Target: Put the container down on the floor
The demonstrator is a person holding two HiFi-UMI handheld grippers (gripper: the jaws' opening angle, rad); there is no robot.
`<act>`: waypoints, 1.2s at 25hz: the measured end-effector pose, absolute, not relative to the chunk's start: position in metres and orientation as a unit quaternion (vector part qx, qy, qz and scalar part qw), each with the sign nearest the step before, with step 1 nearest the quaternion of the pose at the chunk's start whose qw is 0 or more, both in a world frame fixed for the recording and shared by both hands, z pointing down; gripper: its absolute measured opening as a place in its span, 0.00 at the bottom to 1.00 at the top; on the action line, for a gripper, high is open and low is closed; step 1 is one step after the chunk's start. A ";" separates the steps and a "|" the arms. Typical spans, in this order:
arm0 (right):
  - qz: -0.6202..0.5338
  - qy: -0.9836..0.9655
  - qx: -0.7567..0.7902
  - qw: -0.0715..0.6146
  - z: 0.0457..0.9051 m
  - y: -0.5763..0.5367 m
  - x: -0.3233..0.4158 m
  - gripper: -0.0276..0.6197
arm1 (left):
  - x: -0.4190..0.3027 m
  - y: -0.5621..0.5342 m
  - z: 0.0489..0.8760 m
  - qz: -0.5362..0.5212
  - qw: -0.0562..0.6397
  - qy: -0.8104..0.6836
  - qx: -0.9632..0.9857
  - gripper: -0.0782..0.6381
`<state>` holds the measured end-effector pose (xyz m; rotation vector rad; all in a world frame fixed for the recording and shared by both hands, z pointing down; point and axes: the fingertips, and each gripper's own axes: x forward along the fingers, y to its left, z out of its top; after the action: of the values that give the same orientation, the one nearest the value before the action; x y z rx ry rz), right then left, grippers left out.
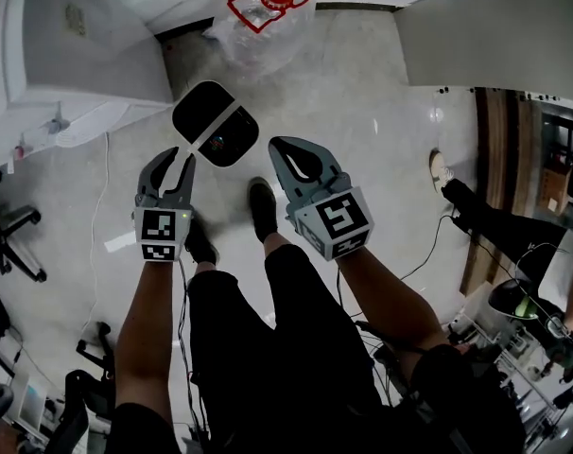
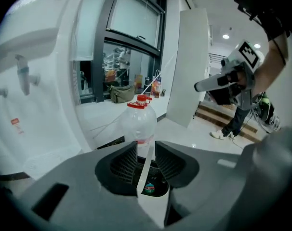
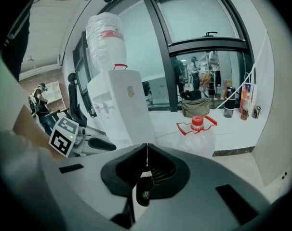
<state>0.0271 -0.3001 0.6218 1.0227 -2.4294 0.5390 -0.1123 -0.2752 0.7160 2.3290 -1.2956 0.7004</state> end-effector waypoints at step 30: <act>0.162 -0.895 0.385 0.159 0.390 -0.266 -0.013 0.05 | -0.161 -0.181 0.406 0.113 0.166 -0.513 0.835 0.13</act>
<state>-0.0134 -0.2657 0.3905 1.1003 -2.5570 0.4644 -0.1606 -0.1812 0.4057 2.3764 -1.4593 0.3218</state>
